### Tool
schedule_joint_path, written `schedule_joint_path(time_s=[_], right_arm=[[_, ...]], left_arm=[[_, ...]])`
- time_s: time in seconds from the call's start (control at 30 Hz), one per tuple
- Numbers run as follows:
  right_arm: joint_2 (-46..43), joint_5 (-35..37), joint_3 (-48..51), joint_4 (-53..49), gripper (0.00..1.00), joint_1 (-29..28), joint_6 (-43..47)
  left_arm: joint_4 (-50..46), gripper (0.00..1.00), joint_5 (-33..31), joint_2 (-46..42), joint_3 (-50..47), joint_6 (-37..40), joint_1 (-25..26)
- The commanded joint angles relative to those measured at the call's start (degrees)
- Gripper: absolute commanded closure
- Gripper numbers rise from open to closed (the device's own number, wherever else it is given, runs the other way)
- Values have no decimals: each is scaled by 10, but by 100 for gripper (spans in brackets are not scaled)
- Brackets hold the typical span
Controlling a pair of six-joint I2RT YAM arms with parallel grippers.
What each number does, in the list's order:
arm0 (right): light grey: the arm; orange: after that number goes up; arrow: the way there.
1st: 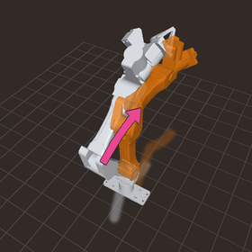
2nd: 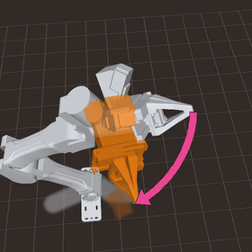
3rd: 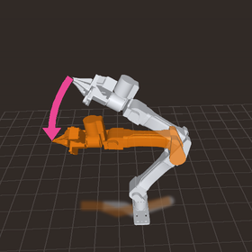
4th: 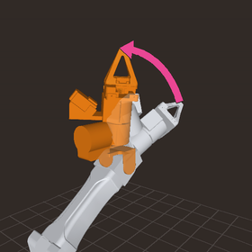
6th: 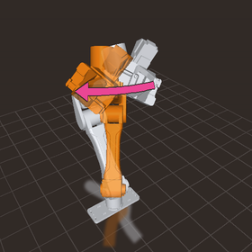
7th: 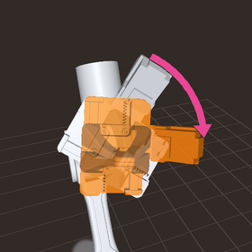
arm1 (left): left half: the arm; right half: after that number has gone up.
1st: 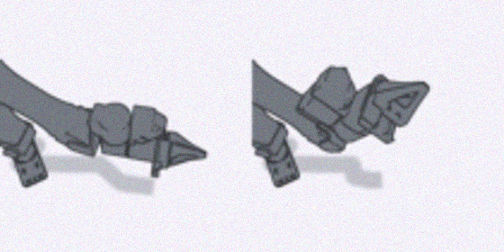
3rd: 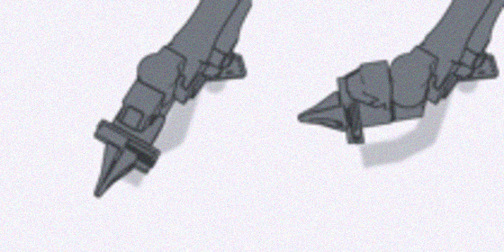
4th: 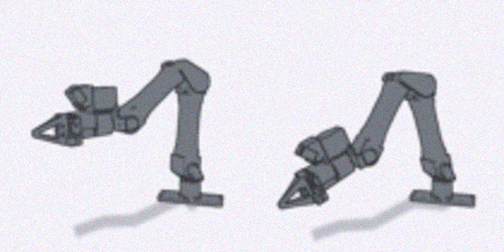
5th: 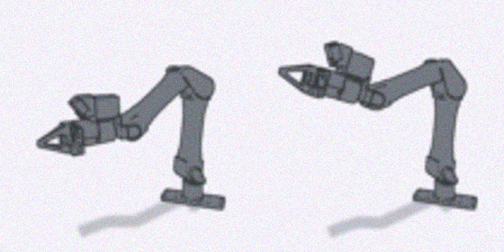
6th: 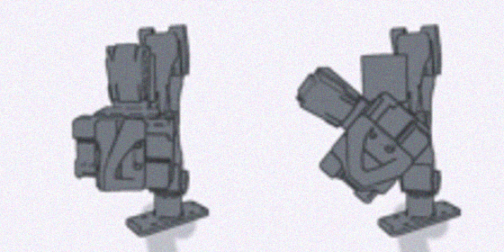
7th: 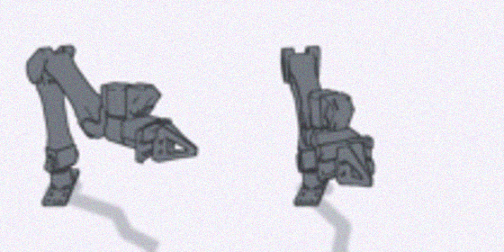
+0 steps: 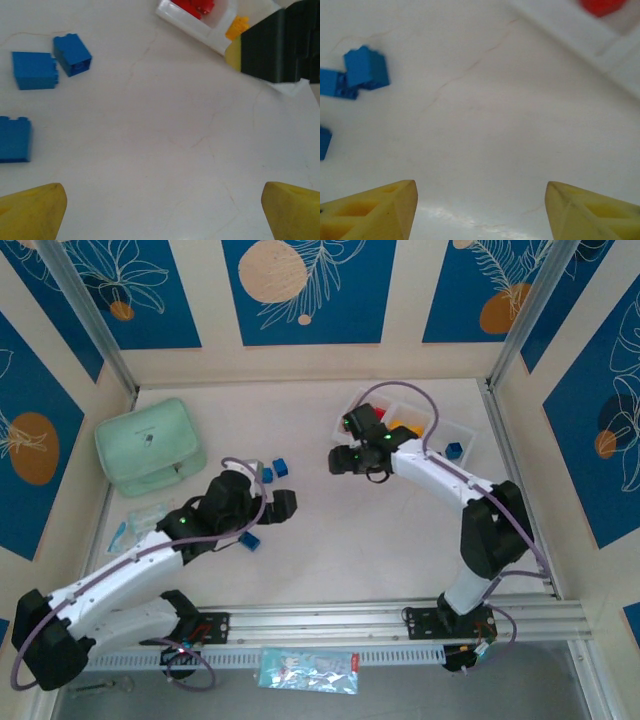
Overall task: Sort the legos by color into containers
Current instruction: Pick up the lego from the center of the table.
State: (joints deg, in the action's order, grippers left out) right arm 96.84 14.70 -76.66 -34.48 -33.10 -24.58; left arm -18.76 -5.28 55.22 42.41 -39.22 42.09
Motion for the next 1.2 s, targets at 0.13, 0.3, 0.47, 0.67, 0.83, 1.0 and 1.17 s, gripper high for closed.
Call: schedule_joint_path(time_s=[0.13, 0.3, 0.47, 0.67, 0.83, 1.0, 1.17], right_arm=[[108, -32, -85, 16, 28, -71, 20], [187, -45, -159, 18, 28, -98, 36], [259, -48, -231, 13, 28, -101, 43], [330, -40, -309, -7, 27, -102, 65], [363, -40, -344, -15, 27, -99, 75], [400, -24, -392, -43, 28, -98, 85], [421, -14, -422, -54, 34, -97, 94]], left_arm=[[-76, 1, -58, -63, -20, -16, -17], [-100, 1, -75, -80, -25, -21, -22], [-107, 1, -84, -87, -29, -26, -27], [-110, 1, -94, -98, -33, -31, -31], [-111, 1, -100, -106, -33, -31, -33], [-109, 1, -99, -106, -35, -31, -36], [-104, 1, -96, -105, -34, -31, -38]])
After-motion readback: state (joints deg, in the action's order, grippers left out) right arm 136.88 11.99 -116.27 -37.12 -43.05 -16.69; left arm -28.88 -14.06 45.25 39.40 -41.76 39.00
